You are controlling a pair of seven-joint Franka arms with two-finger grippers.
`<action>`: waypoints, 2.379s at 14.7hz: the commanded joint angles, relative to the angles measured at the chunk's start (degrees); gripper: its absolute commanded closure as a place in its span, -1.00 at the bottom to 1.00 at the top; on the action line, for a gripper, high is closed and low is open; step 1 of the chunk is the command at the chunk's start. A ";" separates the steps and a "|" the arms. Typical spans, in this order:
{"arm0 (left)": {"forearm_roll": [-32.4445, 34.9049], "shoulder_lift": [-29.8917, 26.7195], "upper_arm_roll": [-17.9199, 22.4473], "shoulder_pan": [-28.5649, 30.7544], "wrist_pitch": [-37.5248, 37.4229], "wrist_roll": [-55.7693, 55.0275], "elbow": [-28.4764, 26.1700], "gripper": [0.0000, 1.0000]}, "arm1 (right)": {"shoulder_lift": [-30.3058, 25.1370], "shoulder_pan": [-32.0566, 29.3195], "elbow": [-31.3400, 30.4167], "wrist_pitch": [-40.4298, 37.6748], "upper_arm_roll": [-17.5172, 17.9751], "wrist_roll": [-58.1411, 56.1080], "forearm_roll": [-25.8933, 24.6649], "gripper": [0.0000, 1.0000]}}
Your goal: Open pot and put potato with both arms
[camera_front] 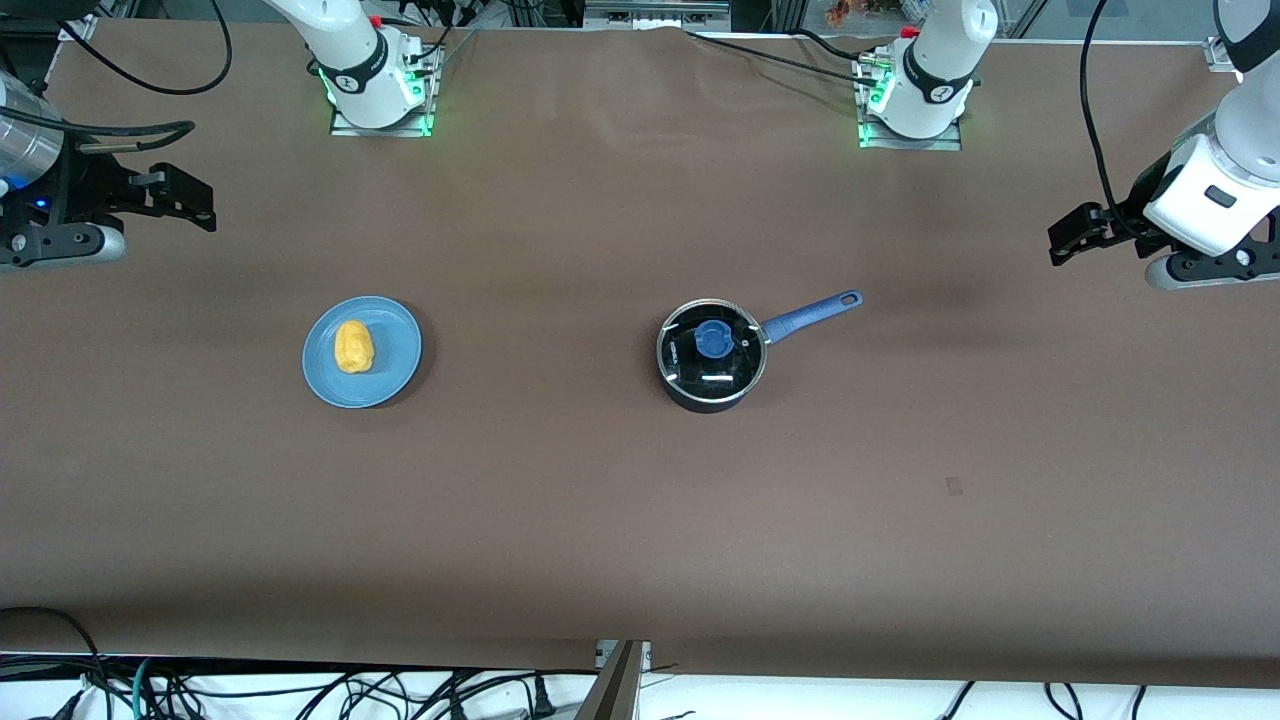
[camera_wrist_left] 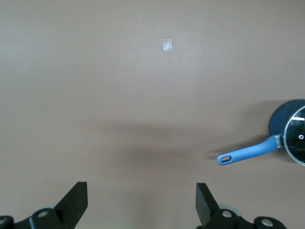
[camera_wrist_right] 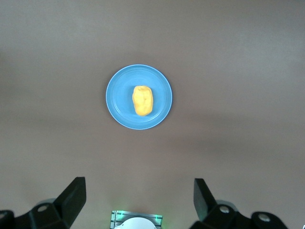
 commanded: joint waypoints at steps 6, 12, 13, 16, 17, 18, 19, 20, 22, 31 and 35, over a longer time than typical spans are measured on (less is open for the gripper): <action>-0.25 1.73 0.02 -0.35 -2.91 0.41 1.40 -1.00 | -0.51 -0.58 -0.42 0.46 0.20 0.30 0.91 -1.00; -0.51 1.73 0.02 -0.52 -2.91 0.32 1.31 -1.00 | -0.51 -0.58 -0.42 0.38 0.20 0.30 0.91 -1.00; -0.51 1.73 0.02 -0.52 -2.91 0.24 1.31 -1.00 | -0.51 -0.58 -0.42 0.38 0.20 0.30 0.91 -1.00; -0.60 1.73 0.02 -0.44 -3.00 0.32 1.31 -1.00 | -0.51 -0.66 -0.42 0.38 0.20 0.30 0.91 -1.00; -0.60 1.73 0.02 -0.52 -3.00 0.32 1.31 -1.00 | -0.51 -0.58 -0.51 0.38 0.20 0.30 0.91 -1.00; -0.60 1.73 0.02 -0.44 -3.09 0.24 1.31 -1.00 | -0.51 -0.66 -0.42 0.46 0.20 0.30 0.91 -1.00; -0.69 1.56 0.02 -0.44 -3.18 0.23 1.31 -1.00 | -0.51 -0.66 -0.42 0.38 0.20 0.30 0.91 -1.00; -0.69 1.47 -0.07 -0.52 -3.87 0.32 1.31 -1.00 | -0.51 -0.66 -0.42 0.38 0.20 0.30 1.00 -1.00; -2.17 1.38 -0.15 -0.52 -6.59 0.50 1.05 -1.00 | -0.42 -0.75 -0.51 0.38 0.11 -0.13 1.17 -1.00; -9.56 5.85 -14.10 -0.61 -2.14 -17.12 -0.71 -1.00 | 4.49 -0.23 -0.60 3.62 0.20 -0.23 0.30 -1.00; -9.13 14.80 -23.34 -0.61 10.67 -31.99 -0.80 -1.00 | 10.90 -0.66 -0.86 7.84 0.11 -0.31 -0.23 -1.00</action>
